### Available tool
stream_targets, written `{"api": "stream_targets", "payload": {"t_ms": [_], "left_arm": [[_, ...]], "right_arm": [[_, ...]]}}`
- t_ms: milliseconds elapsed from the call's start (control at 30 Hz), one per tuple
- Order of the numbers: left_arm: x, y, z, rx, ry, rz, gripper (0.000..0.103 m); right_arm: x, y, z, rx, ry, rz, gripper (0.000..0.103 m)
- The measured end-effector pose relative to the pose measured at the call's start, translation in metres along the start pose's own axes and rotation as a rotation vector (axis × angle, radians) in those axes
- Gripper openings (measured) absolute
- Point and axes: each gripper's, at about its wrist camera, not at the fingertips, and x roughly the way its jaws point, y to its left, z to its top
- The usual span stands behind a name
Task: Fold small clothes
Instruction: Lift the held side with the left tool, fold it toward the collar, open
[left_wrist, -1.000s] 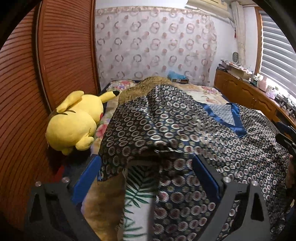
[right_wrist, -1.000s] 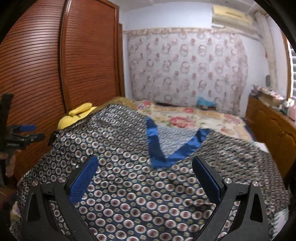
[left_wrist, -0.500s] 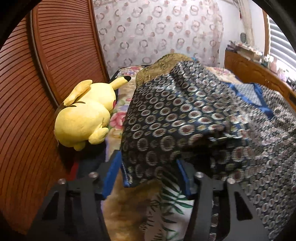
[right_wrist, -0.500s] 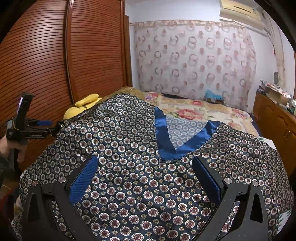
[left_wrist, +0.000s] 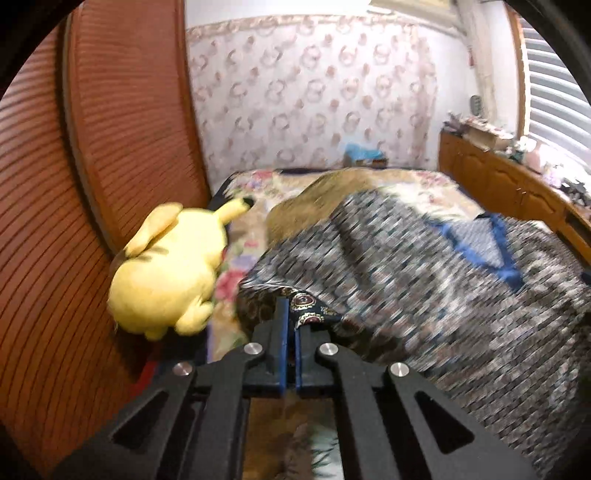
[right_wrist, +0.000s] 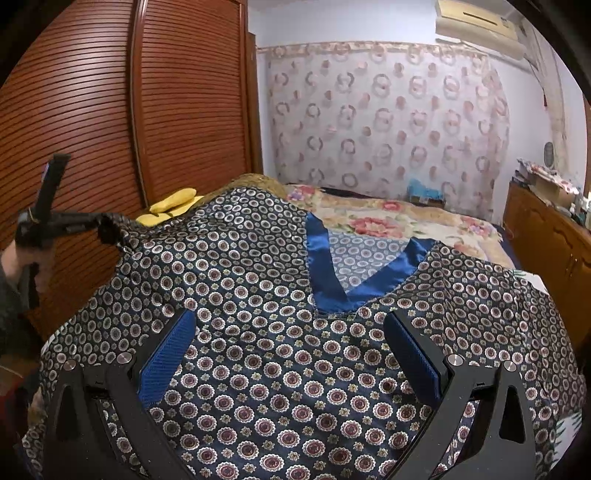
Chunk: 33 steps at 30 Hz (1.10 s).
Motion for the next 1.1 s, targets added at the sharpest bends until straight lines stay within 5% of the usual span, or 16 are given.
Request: {"api": "stream_targets", "payload": {"t_ms": [267,500,967,1100], "left_arm": [[-0.002,-0.077,0.037,0.093,-0.026,-0.173,0.0],[0.0,-0.124,0.019,0.149,0.033,-0.202,0.005],[-0.039,-0.113,-0.001,0.1,0.043,-0.243,0.057],[-0.035,-0.108,-0.016,0.093,0.072,-0.23,0.058]], "right_arm": [[-0.01,-0.019,0.001,0.038,-0.011,-0.033,0.103],[-0.017,-0.033,-0.003,0.065,-0.009,-0.055,0.103],[-0.015,-0.035,-0.004,0.072,0.014,-0.052,0.103],[-0.014,-0.034,-0.004,0.067,0.019,-0.05,0.103]]}}
